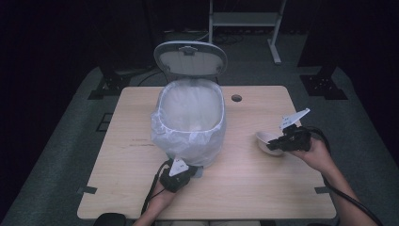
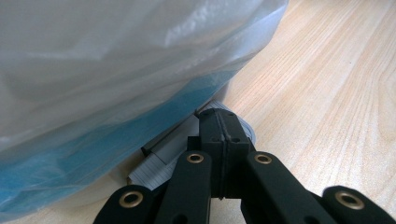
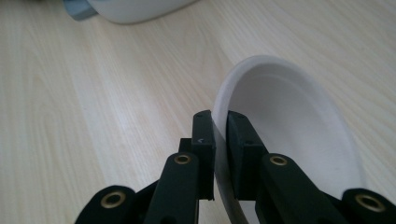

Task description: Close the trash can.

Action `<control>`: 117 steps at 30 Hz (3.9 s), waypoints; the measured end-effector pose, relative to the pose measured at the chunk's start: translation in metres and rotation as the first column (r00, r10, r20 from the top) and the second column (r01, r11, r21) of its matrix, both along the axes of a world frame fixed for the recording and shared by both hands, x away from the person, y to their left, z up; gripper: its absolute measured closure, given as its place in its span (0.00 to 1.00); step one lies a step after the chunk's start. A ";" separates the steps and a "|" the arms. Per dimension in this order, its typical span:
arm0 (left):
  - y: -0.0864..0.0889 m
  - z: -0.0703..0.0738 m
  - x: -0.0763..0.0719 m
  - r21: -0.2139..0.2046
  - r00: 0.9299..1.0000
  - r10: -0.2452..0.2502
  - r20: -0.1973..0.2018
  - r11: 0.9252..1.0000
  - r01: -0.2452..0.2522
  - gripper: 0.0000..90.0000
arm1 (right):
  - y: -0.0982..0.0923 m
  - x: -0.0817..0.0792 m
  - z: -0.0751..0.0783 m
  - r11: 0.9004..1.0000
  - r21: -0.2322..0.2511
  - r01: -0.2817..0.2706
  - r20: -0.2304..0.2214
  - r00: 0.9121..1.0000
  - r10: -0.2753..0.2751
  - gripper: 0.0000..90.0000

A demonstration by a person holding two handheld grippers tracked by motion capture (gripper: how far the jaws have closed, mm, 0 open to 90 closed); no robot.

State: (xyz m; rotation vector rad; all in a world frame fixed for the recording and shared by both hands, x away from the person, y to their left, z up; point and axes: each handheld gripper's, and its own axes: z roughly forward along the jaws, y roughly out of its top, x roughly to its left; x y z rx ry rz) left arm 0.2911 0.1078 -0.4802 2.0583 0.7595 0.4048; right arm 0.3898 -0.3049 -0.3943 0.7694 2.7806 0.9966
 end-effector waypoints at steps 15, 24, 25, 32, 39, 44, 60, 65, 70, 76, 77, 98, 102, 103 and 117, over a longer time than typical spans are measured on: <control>0.000 0.000 0.000 -0.005 1.000 0.002 -0.001 1.000 -0.002 1.00 | 0.003 -0.006 0.042 0.993 0.114 -0.041 -0.067 0.997 0.049 0.92; 0.000 0.000 0.001 0.003 1.000 -0.004 0.006 1.000 0.004 1.00 | 0.007 -0.012 0.064 0.990 0.125 -0.061 -0.071 0.995 0.070 0.92; 0.000 0.000 0.001 0.003 1.000 -0.004 0.005 1.000 0.004 1.00 | 0.008 -0.013 0.069 0.989 0.131 -0.063 -0.075 0.994 0.073 0.92; 0.000 0.000 0.001 0.000 1.000 -0.003 0.004 1.000 0.003 1.00 | 0.011 -0.015 0.082 0.988 0.134 -0.078 -0.072 0.993 0.088 0.92; 0.000 0.000 0.001 0.004 1.000 -0.004 0.002 1.000 0.004 1.00 | 0.014 -0.018 0.102 0.986 0.139 -0.086 -0.060 0.994 0.095 0.92; 0.000 0.000 0.001 0.004 1.000 -0.004 0.001 1.000 0.004 1.00 | 0.015 -0.021 0.119 0.986 0.139 -0.088 -0.049 0.994 0.096 0.92; 0.000 0.000 0.001 0.006 1.000 -0.006 0.005 1.000 0.006 1.00 | 0.023 -0.028 0.169 0.982 0.152 -0.111 -0.010 0.993 0.114 0.92; 0.000 0.000 0.000 0.005 1.000 -0.004 0.006 1.000 0.004 1.00 | 0.026 -0.030 0.183 0.977 0.171 -0.128 0.007 0.992 0.129 0.92; 0.000 0.000 0.001 0.009 1.000 -0.007 0.006 1.000 0.006 1.00 | 0.032 -0.031 0.194 0.972 0.181 -0.149 0.024 0.989 0.147 0.92; 0.000 0.000 0.001 0.009 1.000 -0.007 0.006 1.000 0.007 1.00 | 0.039 -0.034 0.207 0.970 0.179 -0.167 0.039 0.986 0.163 0.92; 0.000 0.000 0.001 0.009 1.000 -0.008 0.006 1.000 0.007 1.00 | 0.040 -0.034 0.209 0.969 0.177 -0.172 0.044 0.985 0.167 0.92; 0.001 0.000 0.001 0.004 1.000 -0.008 0.005 1.000 0.008 1.00 | 0.067 -0.044 0.249 0.959 0.157 -0.236 0.082 0.971 0.226 0.92; 0.001 0.000 0.001 0.004 1.000 -0.009 0.004 1.000 0.009 1.00 | 0.073 -0.044 0.253 0.955 0.155 -0.253 0.088 0.966 0.241 0.92; 0.001 0.000 0.001 0.003 1.000 -0.009 0.004 1.000 0.009 1.00 | 0.075 -0.044 0.254 0.955 0.154 -0.255 0.090 0.966 0.243 0.92; 0.001 0.000 0.001 0.004 1.000 -0.011 0.004 1.000 0.011 1.00 | 0.103 -0.048 0.270 0.943 0.125 -0.307 0.109 0.949 0.295 0.92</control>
